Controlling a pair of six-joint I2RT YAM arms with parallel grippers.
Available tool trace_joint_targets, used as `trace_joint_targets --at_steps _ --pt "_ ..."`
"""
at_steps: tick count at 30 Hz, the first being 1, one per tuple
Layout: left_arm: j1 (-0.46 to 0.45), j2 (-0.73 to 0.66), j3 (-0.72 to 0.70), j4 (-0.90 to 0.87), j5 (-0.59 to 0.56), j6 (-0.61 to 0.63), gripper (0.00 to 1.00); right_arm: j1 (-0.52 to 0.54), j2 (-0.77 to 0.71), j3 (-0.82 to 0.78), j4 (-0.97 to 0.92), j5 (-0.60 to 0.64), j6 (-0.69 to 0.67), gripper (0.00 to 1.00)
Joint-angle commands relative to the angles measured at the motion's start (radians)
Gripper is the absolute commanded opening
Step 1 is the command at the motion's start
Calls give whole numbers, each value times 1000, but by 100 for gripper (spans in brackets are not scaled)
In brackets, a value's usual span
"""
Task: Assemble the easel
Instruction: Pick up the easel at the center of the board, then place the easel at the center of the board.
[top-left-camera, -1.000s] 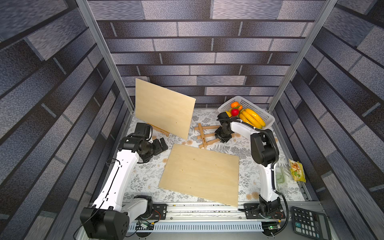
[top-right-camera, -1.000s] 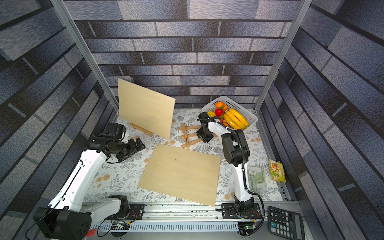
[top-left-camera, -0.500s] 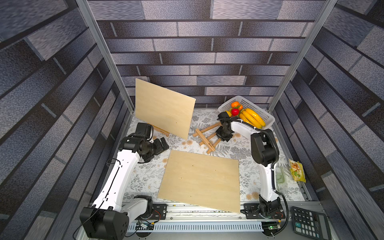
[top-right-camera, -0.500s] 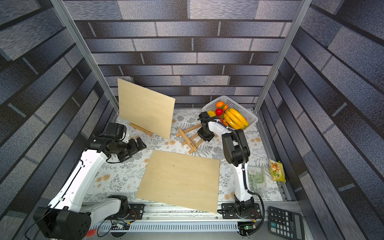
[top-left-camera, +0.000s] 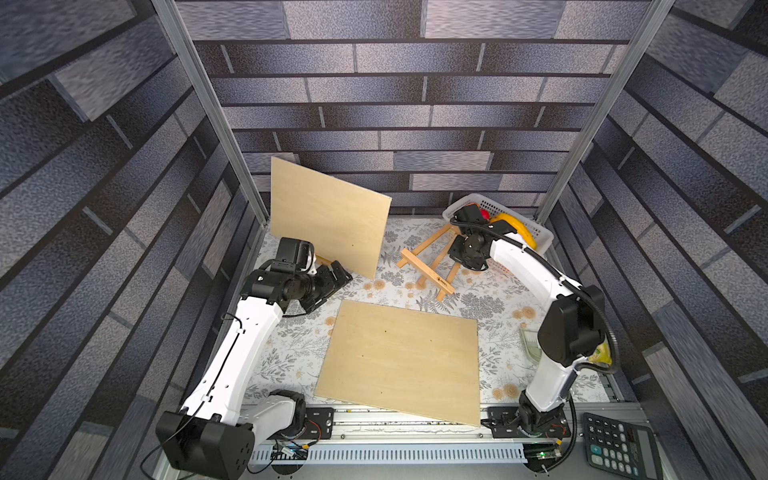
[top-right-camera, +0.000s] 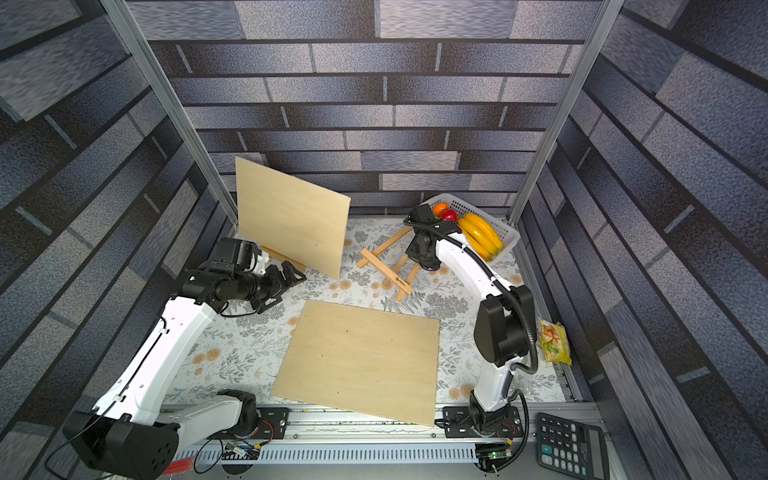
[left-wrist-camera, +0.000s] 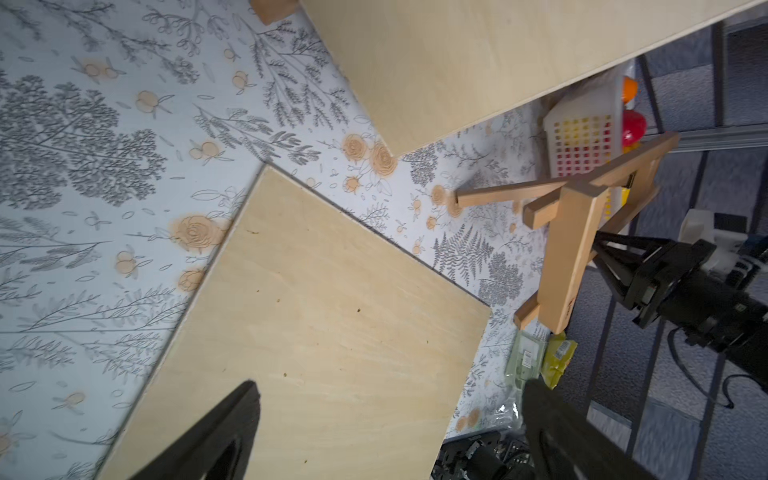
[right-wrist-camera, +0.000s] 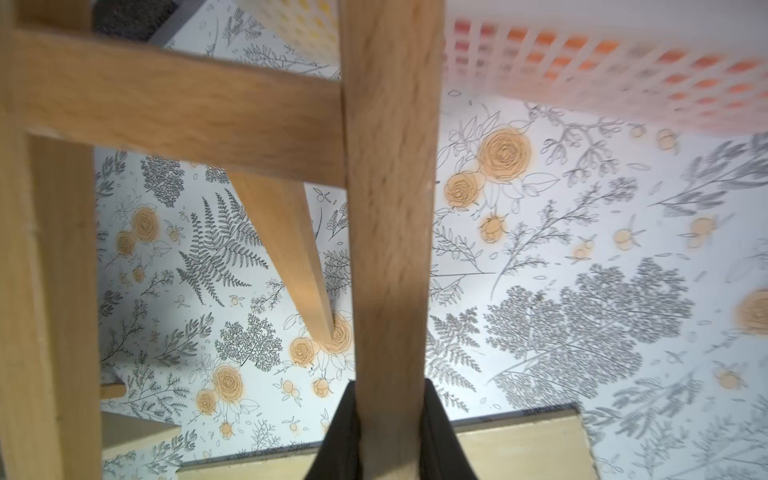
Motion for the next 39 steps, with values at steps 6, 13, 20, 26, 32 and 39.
trace_joint_targets --at_steps 6,13,20,26,32,39 --pt "-142 125 171 107 117 -239 100 60 -235 -86 -42 128 -83 0" --pt "-262 218 287 145 131 -335 100 171 -222 43 -84 368 -136 0" --pt "-290 259 314 151 118 -339 100 199 -242 -45 128 460 -240 0" --pt "-236 220 247 137 146 -333 99 204 -261 -165 426 472 -383 0" --pt "-154 181 211 93 164 -302 100 209 -254 -310 786 436 -540 0" --pt "-45 126 158 36 181 -252 100 232 -199 -412 1089 412 -683 0"
